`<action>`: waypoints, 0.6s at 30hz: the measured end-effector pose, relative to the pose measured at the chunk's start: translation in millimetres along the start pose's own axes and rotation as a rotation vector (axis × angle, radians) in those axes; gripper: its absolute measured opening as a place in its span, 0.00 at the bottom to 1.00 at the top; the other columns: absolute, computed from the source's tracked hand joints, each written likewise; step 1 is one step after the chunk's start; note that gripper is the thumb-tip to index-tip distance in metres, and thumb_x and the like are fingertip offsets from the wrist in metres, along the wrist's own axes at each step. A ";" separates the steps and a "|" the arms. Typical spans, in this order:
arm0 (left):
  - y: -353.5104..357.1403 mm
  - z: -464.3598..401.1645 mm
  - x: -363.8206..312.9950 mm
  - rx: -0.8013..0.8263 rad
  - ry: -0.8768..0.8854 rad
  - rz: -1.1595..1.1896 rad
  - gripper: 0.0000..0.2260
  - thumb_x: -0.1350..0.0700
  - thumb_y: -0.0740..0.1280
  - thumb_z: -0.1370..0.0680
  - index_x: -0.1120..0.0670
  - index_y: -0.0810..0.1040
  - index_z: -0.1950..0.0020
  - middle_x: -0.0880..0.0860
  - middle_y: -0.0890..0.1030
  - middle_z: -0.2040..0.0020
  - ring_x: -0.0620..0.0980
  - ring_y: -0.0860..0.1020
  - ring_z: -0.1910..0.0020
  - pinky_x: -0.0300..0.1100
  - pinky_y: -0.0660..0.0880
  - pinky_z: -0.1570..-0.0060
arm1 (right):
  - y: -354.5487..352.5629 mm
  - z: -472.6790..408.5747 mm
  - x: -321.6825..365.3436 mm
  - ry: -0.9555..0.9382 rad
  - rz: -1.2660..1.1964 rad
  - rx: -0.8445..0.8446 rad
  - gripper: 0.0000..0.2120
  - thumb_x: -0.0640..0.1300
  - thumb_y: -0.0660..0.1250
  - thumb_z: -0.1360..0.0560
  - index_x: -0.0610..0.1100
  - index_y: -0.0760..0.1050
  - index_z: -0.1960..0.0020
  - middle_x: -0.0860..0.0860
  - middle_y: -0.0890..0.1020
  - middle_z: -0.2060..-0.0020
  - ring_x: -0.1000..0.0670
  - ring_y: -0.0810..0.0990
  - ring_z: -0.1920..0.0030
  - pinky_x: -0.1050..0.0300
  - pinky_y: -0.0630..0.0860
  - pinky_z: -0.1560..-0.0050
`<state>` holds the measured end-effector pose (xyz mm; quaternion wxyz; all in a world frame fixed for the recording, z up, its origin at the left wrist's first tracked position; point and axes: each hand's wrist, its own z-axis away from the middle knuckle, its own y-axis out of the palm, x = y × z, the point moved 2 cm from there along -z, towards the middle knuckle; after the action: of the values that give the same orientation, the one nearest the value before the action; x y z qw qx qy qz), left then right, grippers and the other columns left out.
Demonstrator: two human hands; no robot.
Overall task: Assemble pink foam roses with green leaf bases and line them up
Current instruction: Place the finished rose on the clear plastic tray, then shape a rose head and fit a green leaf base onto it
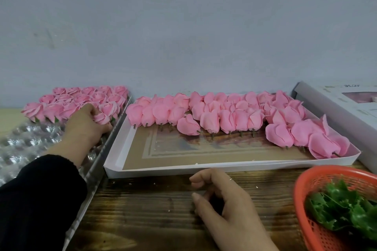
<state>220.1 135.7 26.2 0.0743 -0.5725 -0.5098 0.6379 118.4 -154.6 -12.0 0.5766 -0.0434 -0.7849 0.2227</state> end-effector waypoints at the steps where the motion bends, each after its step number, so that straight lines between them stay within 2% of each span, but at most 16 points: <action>1: -0.3 0.3 -0.1 0.004 -0.003 0.001 0.13 0.64 0.72 0.29 0.62 0.70 0.50 0.57 0.75 0.62 0.49 0.71 0.73 0.37 0.66 0.73 | 0.1 0.3 -0.4 0.003 0.001 0.002 0.15 0.40 0.68 0.29 0.61 0.73 0.56 0.64 0.75 0.51 0.52 0.79 0.59 0.62 0.76 0.56; 4: -2.7 3.4 -2.8 0.015 -0.006 0.008 0.12 0.65 0.72 0.29 0.62 0.70 0.51 0.53 0.73 0.65 0.49 0.71 0.72 0.37 0.65 0.73 | 0.6 0.7 -1.0 0.026 0.006 0.020 0.16 0.42 0.68 0.28 0.64 0.71 0.55 0.66 0.74 0.50 0.55 0.79 0.58 0.63 0.76 0.54; 7: -8.6 7.7 -8.5 0.059 0.002 -0.028 0.14 0.63 0.73 0.29 0.61 0.69 0.51 0.54 0.73 0.64 0.51 0.71 0.70 0.39 0.67 0.70 | 0.3 -0.3 -0.8 0.029 0.008 0.021 0.17 0.43 0.68 0.28 0.66 0.69 0.53 0.67 0.73 0.49 0.56 0.78 0.56 0.63 0.76 0.54; 9: -14.3 12.3 -16.0 0.068 0.018 -0.135 0.17 0.59 0.74 0.30 0.60 0.69 0.48 0.58 0.75 0.54 0.55 0.75 0.65 0.44 0.72 0.64 | 0.5 -0.4 -0.4 0.024 0.005 0.019 0.18 0.43 0.68 0.28 0.66 0.68 0.52 0.67 0.73 0.49 0.56 0.78 0.56 0.62 0.76 0.54; 11: -20.7 17.1 -27.8 -0.039 0.067 -0.230 0.18 0.55 0.72 0.29 0.57 0.67 0.47 0.62 0.70 0.46 0.60 0.77 0.61 0.50 0.76 0.59 | 0.8 -0.1 -0.4 0.013 0.010 0.015 0.17 0.42 0.68 0.28 0.65 0.69 0.52 0.66 0.73 0.49 0.55 0.78 0.56 0.62 0.76 0.54; 12: -22.0 21.3 -36.2 -0.120 0.121 -0.230 0.17 0.54 0.71 0.28 0.57 0.66 0.47 0.62 0.68 0.46 0.61 0.77 0.61 0.52 0.77 0.58 | 0.8 -0.1 -0.4 0.008 0.014 0.013 0.16 0.42 0.68 0.28 0.64 0.70 0.53 0.66 0.74 0.50 0.56 0.78 0.56 0.63 0.76 0.53; 14: -17.7 32.9 -56.7 -0.211 0.265 -0.131 0.12 0.53 0.68 0.27 0.58 0.67 0.52 0.60 0.70 0.53 0.59 0.75 0.62 0.49 0.74 0.60 | 0.6 0.1 -0.7 0.004 0.025 0.015 0.14 0.42 0.67 0.28 0.62 0.71 0.54 0.67 0.73 0.50 0.58 0.77 0.54 0.64 0.75 0.52; 16: 0.7 45.9 -75.2 -0.108 0.338 0.001 0.09 0.54 0.67 0.25 0.57 0.68 0.57 0.56 0.73 0.61 0.56 0.73 0.62 0.47 0.70 0.60 | 0.5 0.1 -0.6 0.008 0.032 0.021 0.13 0.43 0.67 0.27 0.62 0.71 0.55 0.68 0.73 0.50 0.60 0.77 0.53 0.65 0.74 0.51; 18: 28.6 56.5 -88.1 0.059 0.296 0.108 0.09 0.55 0.66 0.25 0.57 0.68 0.58 0.56 0.74 0.62 0.55 0.73 0.62 0.45 0.68 0.62 | 0.1 -0.4 0.1 0.003 0.025 0.018 0.13 0.43 0.67 0.28 0.61 0.71 0.54 0.68 0.74 0.52 0.58 0.78 0.55 0.64 0.75 0.52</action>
<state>217.9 30.6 53.0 0.1311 -0.6844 -0.4427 0.5643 118.7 -154.4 -11.9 0.5754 -0.0484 -0.7814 0.2367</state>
